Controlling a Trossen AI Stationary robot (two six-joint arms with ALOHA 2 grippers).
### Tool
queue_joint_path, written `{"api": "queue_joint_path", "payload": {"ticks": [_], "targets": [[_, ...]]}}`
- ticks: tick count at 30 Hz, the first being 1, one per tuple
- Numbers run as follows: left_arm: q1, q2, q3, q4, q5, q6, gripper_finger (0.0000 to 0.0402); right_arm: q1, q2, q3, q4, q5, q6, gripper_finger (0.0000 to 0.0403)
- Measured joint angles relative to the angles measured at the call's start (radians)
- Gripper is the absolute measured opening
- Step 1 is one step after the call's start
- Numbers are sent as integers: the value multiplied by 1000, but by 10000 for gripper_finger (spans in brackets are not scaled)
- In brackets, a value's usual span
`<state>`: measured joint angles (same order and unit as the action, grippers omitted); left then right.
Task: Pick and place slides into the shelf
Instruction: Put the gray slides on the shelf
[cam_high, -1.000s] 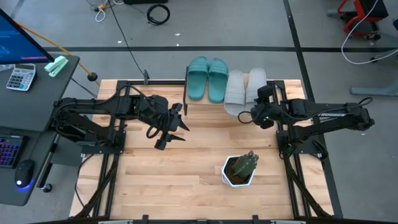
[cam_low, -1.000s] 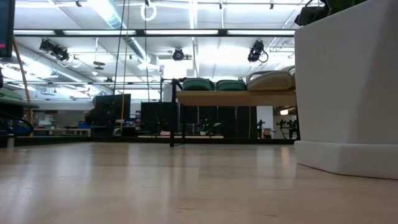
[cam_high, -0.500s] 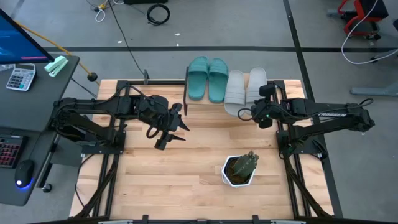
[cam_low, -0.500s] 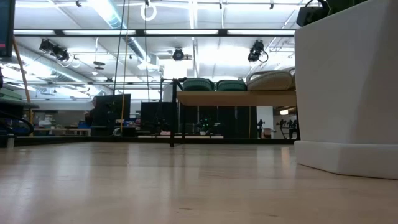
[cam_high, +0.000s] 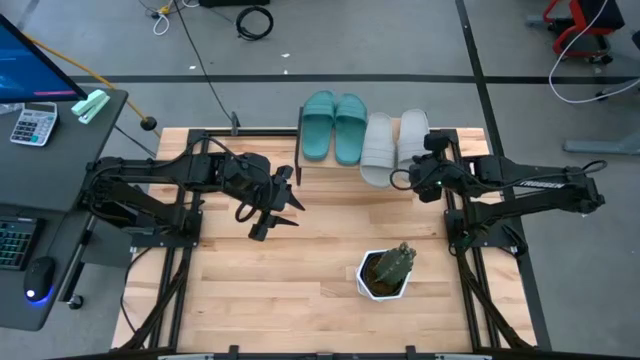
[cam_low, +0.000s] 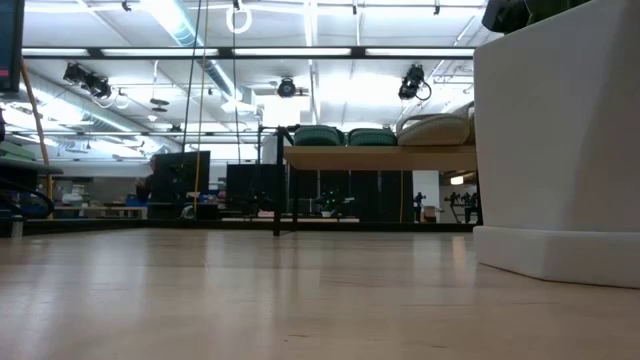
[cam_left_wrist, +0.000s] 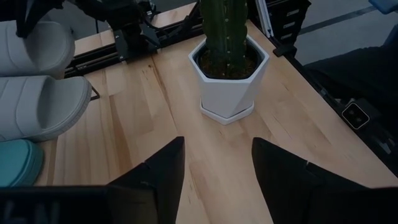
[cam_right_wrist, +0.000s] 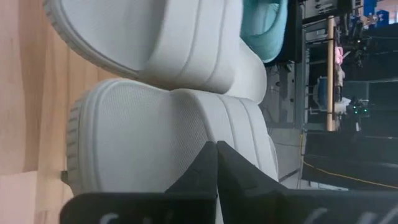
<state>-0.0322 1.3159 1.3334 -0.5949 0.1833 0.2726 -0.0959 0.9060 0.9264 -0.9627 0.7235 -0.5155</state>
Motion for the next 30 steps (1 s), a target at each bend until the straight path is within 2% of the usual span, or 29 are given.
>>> {"api": "queue_joint_path", "payload": {"ticks": [15, 30], "targets": [[0, 0, 0, 0, 0, 8, 194, 87, -37, 0, 15, -32, 149, 0], [0, 0, 0, 0, 0, 8, 193, 106, -45, 0, -8, -106, 182, 0]]}}
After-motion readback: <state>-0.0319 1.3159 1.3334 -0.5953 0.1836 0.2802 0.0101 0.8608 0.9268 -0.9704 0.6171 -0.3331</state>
